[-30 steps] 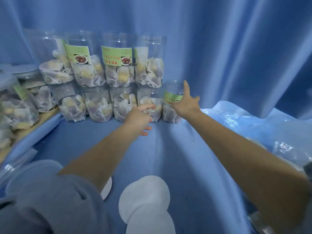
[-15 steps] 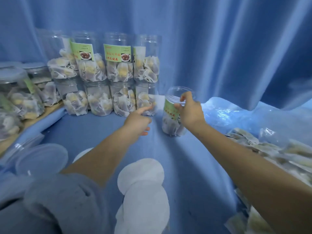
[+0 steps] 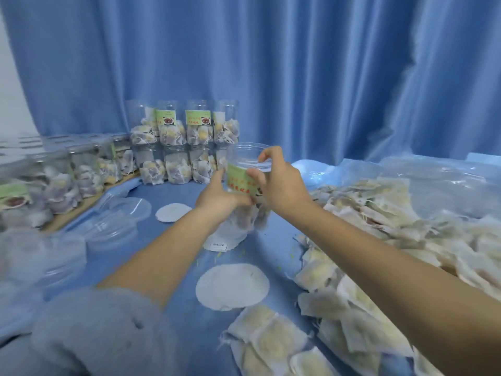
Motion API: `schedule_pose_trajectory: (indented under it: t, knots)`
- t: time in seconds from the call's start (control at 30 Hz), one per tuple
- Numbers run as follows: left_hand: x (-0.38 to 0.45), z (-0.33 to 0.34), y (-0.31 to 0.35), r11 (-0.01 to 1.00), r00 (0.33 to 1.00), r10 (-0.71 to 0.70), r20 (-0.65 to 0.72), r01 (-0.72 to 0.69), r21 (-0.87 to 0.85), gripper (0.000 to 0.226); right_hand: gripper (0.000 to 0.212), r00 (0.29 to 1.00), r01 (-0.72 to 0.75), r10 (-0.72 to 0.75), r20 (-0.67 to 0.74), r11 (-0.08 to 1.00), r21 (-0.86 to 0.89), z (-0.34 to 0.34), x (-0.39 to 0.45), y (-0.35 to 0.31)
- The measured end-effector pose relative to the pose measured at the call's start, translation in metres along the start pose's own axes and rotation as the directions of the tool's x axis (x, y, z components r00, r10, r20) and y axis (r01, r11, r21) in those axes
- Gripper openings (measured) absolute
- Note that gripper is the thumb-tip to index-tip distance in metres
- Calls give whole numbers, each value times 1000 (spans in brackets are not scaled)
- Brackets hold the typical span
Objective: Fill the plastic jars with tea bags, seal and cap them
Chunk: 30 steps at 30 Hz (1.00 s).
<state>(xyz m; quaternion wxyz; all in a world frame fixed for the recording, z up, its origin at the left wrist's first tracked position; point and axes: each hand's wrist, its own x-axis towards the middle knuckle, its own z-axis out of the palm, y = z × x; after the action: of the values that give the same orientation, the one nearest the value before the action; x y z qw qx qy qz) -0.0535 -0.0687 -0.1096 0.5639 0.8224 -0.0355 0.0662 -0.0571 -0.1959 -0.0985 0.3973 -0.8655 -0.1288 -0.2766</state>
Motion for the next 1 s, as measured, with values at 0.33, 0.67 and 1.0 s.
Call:
schedule_pose_trajectory:
  t: [0.33, 0.67, 1.0]
  knots:
    - [-105, -6, -44, 1000, 977, 14, -212, -13, 4, 79, 49, 999, 2, -11, 49, 982, 186, -3, -92, -23]
    - [-119, 8, -66, 998, 952, -11, -305, 28, 49, 80, 25, 930, -157, 181, 320, 983, -98, -26, -123, -7]
    - [-123, 9, -83, 994, 952, -19, -306, 50, 94, 69, 44, 789, -93, 250, 562, 952, -292, -35, -137, 10]
